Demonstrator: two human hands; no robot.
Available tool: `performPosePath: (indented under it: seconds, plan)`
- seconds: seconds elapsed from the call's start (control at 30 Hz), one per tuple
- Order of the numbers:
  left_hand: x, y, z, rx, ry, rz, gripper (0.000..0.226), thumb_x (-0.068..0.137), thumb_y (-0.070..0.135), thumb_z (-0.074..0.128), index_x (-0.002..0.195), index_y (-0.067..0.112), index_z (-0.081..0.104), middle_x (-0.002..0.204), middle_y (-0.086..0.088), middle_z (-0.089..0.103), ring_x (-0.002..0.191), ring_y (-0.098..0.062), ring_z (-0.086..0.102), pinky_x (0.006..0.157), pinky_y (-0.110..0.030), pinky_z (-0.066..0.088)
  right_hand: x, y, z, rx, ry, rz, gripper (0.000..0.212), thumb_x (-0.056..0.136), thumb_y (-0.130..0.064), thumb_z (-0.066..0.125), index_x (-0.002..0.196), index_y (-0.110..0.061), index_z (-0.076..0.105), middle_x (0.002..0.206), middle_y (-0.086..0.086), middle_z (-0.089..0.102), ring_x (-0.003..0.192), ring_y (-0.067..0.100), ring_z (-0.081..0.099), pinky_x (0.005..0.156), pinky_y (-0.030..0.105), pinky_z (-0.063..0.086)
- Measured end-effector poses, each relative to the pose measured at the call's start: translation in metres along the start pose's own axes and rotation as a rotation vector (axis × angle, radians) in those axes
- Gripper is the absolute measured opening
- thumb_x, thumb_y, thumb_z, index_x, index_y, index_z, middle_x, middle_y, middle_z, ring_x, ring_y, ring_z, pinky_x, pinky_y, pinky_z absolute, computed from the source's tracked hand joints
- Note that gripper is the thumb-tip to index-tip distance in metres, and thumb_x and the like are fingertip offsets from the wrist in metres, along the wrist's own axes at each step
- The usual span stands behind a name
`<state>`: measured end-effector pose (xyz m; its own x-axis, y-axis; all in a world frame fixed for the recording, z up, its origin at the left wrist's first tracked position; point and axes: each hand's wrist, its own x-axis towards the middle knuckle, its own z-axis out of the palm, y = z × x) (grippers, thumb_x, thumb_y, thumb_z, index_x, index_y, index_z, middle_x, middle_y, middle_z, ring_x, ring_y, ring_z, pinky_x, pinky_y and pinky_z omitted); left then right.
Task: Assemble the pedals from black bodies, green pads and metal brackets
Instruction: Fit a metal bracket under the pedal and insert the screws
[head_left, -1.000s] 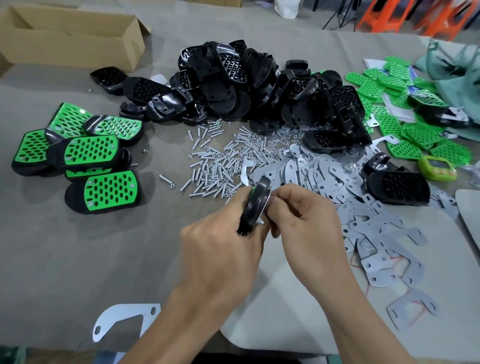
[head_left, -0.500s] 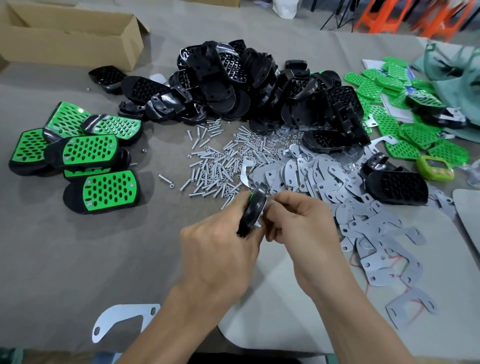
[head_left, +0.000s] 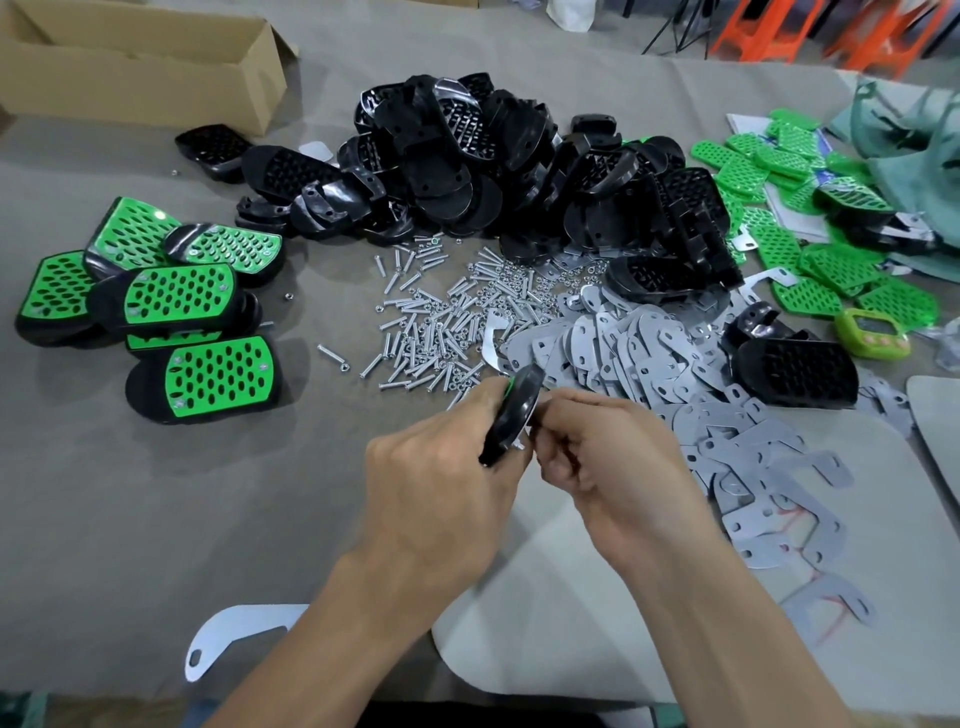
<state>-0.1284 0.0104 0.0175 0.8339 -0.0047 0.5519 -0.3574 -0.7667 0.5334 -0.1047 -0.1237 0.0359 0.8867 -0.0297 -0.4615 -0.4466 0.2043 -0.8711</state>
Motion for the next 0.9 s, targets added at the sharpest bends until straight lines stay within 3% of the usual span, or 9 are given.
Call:
performPosePath:
  seconds: [0.07, 0.17, 0.27, 0.4, 0.5, 0.57, 0.7, 0.8, 0.9]
  plan:
    - [0.0, -0.001, 0.0, -0.01, -0.01, -0.022, 0.028, 0.08, 0.028, 0.063, 0.1, 0.016, 0.079, 0.066, 0.013, 0.028, 0.069, -0.006, 0.026, 0.058, -0.018, 0.025, -0.001, 0.001, 0.0, -0.09, 0.004, -0.079, 0.015, 0.085, 0.006, 0.057, 0.073, 0.005, 0.066, 0.056, 0.006, 0.05, 0.051, 0.015, 0.037, 0.046, 0.019, 0.029]
    - [-0.001, -0.004, 0.002, -0.006, -0.012, -0.018, 0.026, 0.078, 0.023, 0.074, 0.102, 0.015, 0.079, 0.061, 0.011, 0.037, 0.068, -0.009, 0.031, 0.059, -0.018, 0.026, -0.002, 0.006, 0.003, -0.005, 0.021, -0.078, 0.02, 0.086, 0.01, 0.053, 0.073, 0.003, 0.066, 0.056, 0.007, 0.049, 0.052, 0.015, 0.036, 0.05, 0.023, 0.026]
    - [-0.003, -0.005, 0.002, 0.014, 0.002, 0.028, 0.029, 0.074, 0.015, 0.07, 0.101, 0.012, 0.079, 0.06, 0.007, 0.05, 0.071, -0.016, 0.044, 0.059, -0.017, 0.025, 0.0, 0.008, 0.005, 0.117, 0.028, 0.024, 0.023, 0.087, 0.013, 0.05, 0.077, 0.0, 0.067, 0.051, 0.006, 0.043, 0.047, 0.013, 0.032, 0.055, 0.03, 0.02]
    - [-0.004, -0.006, 0.003, -0.016, -0.007, 0.051, 0.031, 0.077, 0.022, 0.06, 0.1, 0.014, 0.078, 0.064, 0.014, 0.037, 0.07, -0.014, 0.046, 0.058, -0.019, 0.03, 0.004, 0.004, 0.002, 0.182, 0.041, 0.191, 0.012, 0.085, 0.01, 0.054, 0.086, 0.006, 0.065, 0.05, 0.007, 0.043, 0.042, 0.016, 0.032, 0.049, 0.026, 0.021]
    - [0.002, -0.01, 0.007, -0.128, -0.126, -0.172, 0.035, 0.073, 0.029, 0.066, 0.106, 0.035, 0.076, 0.062, 0.014, 0.047, 0.067, -0.002, 0.052, 0.059, -0.012, 0.036, 0.006, 0.001, 0.001, 0.176, 0.061, 0.185, 0.021, 0.085, 0.009, 0.055, 0.069, 0.003, 0.068, 0.051, 0.009, 0.047, 0.044, 0.017, 0.033, 0.046, 0.026, 0.021]
    - [0.005, -0.017, 0.007, -0.291, -0.213, -0.275, 0.047, 0.069, 0.029, 0.075, 0.113, 0.048, 0.071, 0.074, 0.035, 0.062, 0.068, 0.016, 0.058, 0.066, -0.001, 0.039, 0.007, 0.0, -0.001, 0.194, 0.083, 0.188, 0.037, 0.086, 0.008, 0.058, 0.052, -0.004, 0.067, 0.052, 0.011, 0.048, 0.043, 0.017, 0.034, 0.046, 0.026, 0.021]
    - [-0.003, -0.026, 0.009, -0.548, -0.163, -0.354, 0.054, 0.07, 0.028, 0.082, 0.111, 0.063, 0.069, 0.097, 0.031, 0.075, 0.09, 0.009, 0.071, 0.083, -0.014, 0.055, 0.008, 0.0, -0.004, 0.267, 0.076, 0.237, 0.022, 0.088, 0.003, 0.059, 0.066, -0.001, 0.064, 0.057, 0.011, 0.05, 0.042, 0.016, 0.034, 0.041, 0.024, 0.024]
    - [-0.009, -0.028, 0.015, -0.588, -0.094, -0.415, 0.034, 0.077, 0.032, 0.075, 0.105, 0.049, 0.076, 0.081, 0.019, 0.075, 0.071, 0.005, 0.062, 0.068, -0.018, 0.054, 0.008, 0.005, 0.002, 0.251, 0.054, 0.17, 0.017, 0.089, 0.001, 0.06, 0.073, -0.002, 0.065, 0.058, 0.01, 0.055, 0.043, 0.015, 0.043, 0.04, 0.021, 0.029]
    - [-0.007, -0.03, 0.02, -0.468, -0.048, -0.46, 0.005, 0.081, 0.031, 0.07, 0.08, 0.027, 0.069, 0.054, 0.014, 0.053, 0.053, 0.003, 0.04, 0.049, -0.017, 0.036, 0.006, 0.013, 0.006, -0.134, 0.11, -0.084, 0.024, 0.089, -0.008, 0.062, 0.065, -0.011, 0.067, 0.06, 0.01, 0.065, 0.045, 0.019, 0.05, 0.044, 0.024, 0.038]
